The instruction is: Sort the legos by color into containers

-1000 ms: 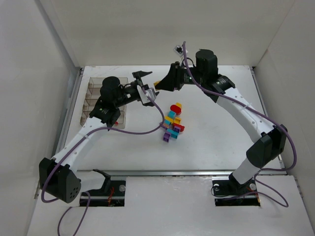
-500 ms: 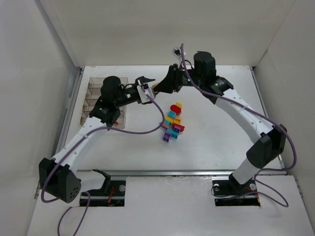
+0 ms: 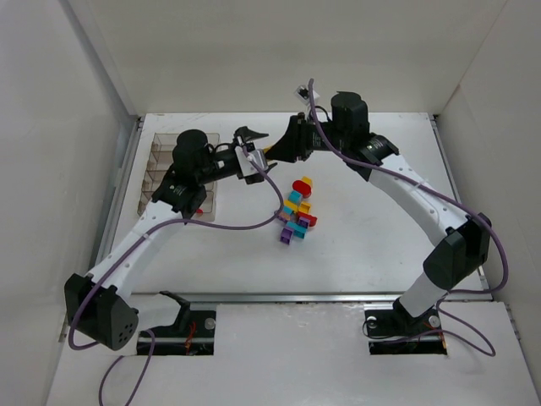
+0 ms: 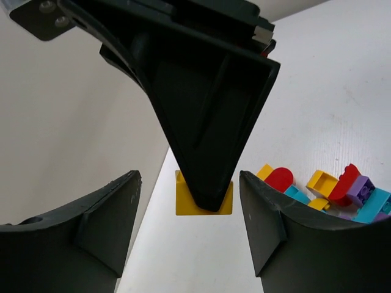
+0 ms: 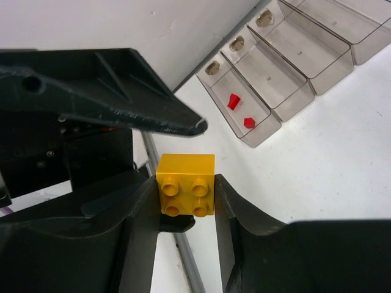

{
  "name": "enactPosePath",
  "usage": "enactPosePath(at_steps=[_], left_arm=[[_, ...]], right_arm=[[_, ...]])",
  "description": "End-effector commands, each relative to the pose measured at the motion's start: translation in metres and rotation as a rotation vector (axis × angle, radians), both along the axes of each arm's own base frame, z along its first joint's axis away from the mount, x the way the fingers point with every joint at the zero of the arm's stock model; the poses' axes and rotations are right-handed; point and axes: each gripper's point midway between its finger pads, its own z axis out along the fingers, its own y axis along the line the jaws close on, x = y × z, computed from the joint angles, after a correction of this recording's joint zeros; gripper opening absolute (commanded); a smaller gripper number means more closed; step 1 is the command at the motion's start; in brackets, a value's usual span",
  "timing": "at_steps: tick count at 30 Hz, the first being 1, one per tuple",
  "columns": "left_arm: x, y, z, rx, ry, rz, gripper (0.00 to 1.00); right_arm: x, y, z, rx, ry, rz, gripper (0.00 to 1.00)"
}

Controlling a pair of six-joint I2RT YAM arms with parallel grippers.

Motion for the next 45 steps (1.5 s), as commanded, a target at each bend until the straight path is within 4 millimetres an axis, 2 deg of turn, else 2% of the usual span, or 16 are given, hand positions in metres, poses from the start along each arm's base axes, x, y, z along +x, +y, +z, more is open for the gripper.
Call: enactPosePath(at_steps=[1, 4, 6, 8, 12, 13, 15, 20, 26, 32, 37, 39, 40, 42, 43, 45], left_arm=[[-0.017, -0.001, 0.042, -0.040, -0.110, -0.041, 0.61], [-0.017, 0.000, 0.037, -0.027, -0.098, -0.041, 0.53], [-0.017, 0.000, 0.035, -0.018, -0.097, -0.042, 0.43], [-0.016, 0.001, 0.035, -0.018, -0.097, -0.033, 0.38], [-0.016, 0.001, 0.033, -0.014, -0.088, -0.033, 0.40], [-0.015, 0.002, 0.033, -0.010, -0.097, -0.024, 0.47], [-0.013, 0.003, 0.026, -0.001, -0.080, -0.015, 0.53], [-0.012, 0.004, 0.025, 0.007, -0.081, -0.006, 0.52], [-0.012, 0.003, 0.029, -0.005, -0.090, -0.006, 0.39], [-0.011, 0.003, 0.031, -0.010, -0.098, -0.005, 0.18], [-0.013, 0.004, 0.030, -0.010, -0.098, -0.005, 0.06], [-0.013, 0.004, 0.030, -0.010, -0.098, -0.005, 0.00], [-0.013, 0.004, 0.030, -0.010, -0.098, -0.005, 0.00], [-0.014, 0.006, 0.031, -0.009, -0.099, 0.004, 0.00], [-0.015, 0.006, 0.031, -0.013, -0.090, 0.004, 0.00], [-0.012, 0.009, 0.022, 0.002, -0.063, 0.027, 0.00]], right_arm=[[-0.005, 0.001, 0.019, 0.033, -0.062, 0.005, 0.00], [-0.005, 0.001, 0.019, 0.033, -0.062, 0.005, 0.00], [-0.005, 0.001, 0.023, 0.038, -0.070, 0.005, 0.00], [-0.003, 0.000, 0.023, 0.036, -0.071, -0.004, 0.00], [-0.003, 0.000, 0.023, 0.036, -0.071, -0.004, 0.00], [-0.003, 0.000, 0.023, 0.036, -0.071, -0.004, 0.00], [-0.003, 0.000, 0.023, 0.036, -0.071, -0.004, 0.00], [-0.005, 0.001, 0.023, 0.040, -0.061, 0.004, 0.00], [-0.007, 0.001, 0.023, 0.042, -0.060, 0.013, 0.00], [-0.010, 0.004, 0.023, 0.045, -0.051, 0.020, 0.02], [-0.014, 0.005, 0.024, 0.051, -0.040, 0.040, 0.39], [-0.014, 0.005, 0.024, 0.053, -0.031, 0.038, 0.50], [-0.014, 0.005, 0.024, 0.053, -0.031, 0.038, 0.64], [-0.014, 0.005, 0.024, 0.053, -0.031, 0.038, 0.76], [-0.014, 0.003, 0.028, 0.056, -0.041, 0.024, 0.85], [-0.016, 0.002, 0.028, 0.055, -0.041, 0.023, 0.92]])
